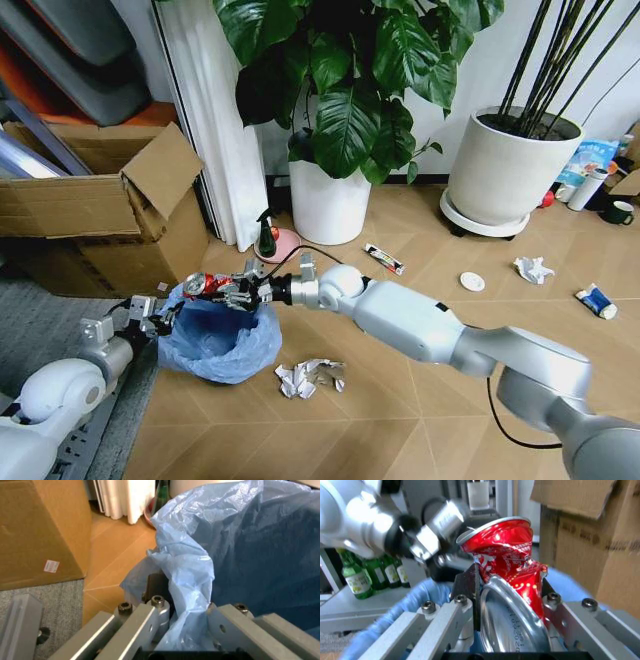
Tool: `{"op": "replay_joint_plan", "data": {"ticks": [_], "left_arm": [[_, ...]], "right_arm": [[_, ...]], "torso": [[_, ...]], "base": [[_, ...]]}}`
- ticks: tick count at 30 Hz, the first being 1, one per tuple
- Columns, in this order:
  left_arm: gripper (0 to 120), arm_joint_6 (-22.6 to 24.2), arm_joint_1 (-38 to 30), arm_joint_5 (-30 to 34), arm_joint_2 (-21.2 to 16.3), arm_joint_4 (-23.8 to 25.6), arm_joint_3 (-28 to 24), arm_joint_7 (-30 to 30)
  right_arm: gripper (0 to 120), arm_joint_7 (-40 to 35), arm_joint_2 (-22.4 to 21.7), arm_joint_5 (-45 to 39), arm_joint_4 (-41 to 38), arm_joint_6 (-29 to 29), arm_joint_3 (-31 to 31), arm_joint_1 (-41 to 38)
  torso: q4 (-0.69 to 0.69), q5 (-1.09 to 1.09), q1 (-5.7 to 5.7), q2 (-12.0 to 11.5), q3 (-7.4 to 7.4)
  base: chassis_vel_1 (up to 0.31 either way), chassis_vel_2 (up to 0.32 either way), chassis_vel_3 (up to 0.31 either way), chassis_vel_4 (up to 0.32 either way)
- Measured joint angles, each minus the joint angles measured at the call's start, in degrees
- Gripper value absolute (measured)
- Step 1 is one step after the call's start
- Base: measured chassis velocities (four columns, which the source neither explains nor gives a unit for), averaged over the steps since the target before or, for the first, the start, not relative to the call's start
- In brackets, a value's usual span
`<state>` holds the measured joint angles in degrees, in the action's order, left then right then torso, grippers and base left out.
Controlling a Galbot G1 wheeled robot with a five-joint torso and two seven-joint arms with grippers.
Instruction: Pick up the trash bin and place the garbage on the floor into it.
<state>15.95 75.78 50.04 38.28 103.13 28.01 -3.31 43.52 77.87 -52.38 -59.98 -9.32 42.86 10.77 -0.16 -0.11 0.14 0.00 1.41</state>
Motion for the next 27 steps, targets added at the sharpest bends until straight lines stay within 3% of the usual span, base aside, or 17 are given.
{"op": "replay_joint_plan", "data": {"ticks": [6, 13, 21, 22, 27], "left_arm": [[0, 0.1, 0.4, 0.5, -0.2, 0.3, 0.7, 0.1], [0, 0.2, 0.8, 0.5, -0.1, -0.1, 1.4, 0.2], [0, 0.2, 0.7, 0.5, 0.0, -0.8, 1.6, 0.3], [0, 0.2, 0.7, 0.5, 0.0, -1.0, 1.7, 0.3], [0, 0.3, 0.7, 0.6, 0.2, -1.5, 2.4, 0.5]], "right_arm": [[23, -0.1, 0.5, 0.4, 0.9, 0.0, 1.1, -0.7], [54, -0.1, -0.6, 0.3, -0.1, 0.2, 1.6, -1.0], [79, -0.2, -1.3, 0.1, -1.3, 0.2, 0.8, -0.6], [86, -0.3, -1.5, 0.1, -1.6, 0.2, 0.2, -0.4], [99, -1.4, -2.8, 0.2, -1.9, 0.5, -3.8, 0.5]], "torso": [[0.00, 0.01, 0.00, 0.0, 0.00], [0.01, 0.00, 0.00, 0.0, -0.01], [0.01, 0.00, 0.00, 0.0, -0.01], [0.01, 0.01, 0.00, 0.0, -0.01], [0.03, 0.01, 0.00, 0.0, 0.00]], "base": [[0.000, 0.000, 0.000, 0.000], [0.000, 0.000, 0.000, 0.000], [0.000, 0.000, 0.000, 0.000], [0.000, 0.000, 0.000, 0.000], [0.000, 0.000, 0.000, 0.000]]}}
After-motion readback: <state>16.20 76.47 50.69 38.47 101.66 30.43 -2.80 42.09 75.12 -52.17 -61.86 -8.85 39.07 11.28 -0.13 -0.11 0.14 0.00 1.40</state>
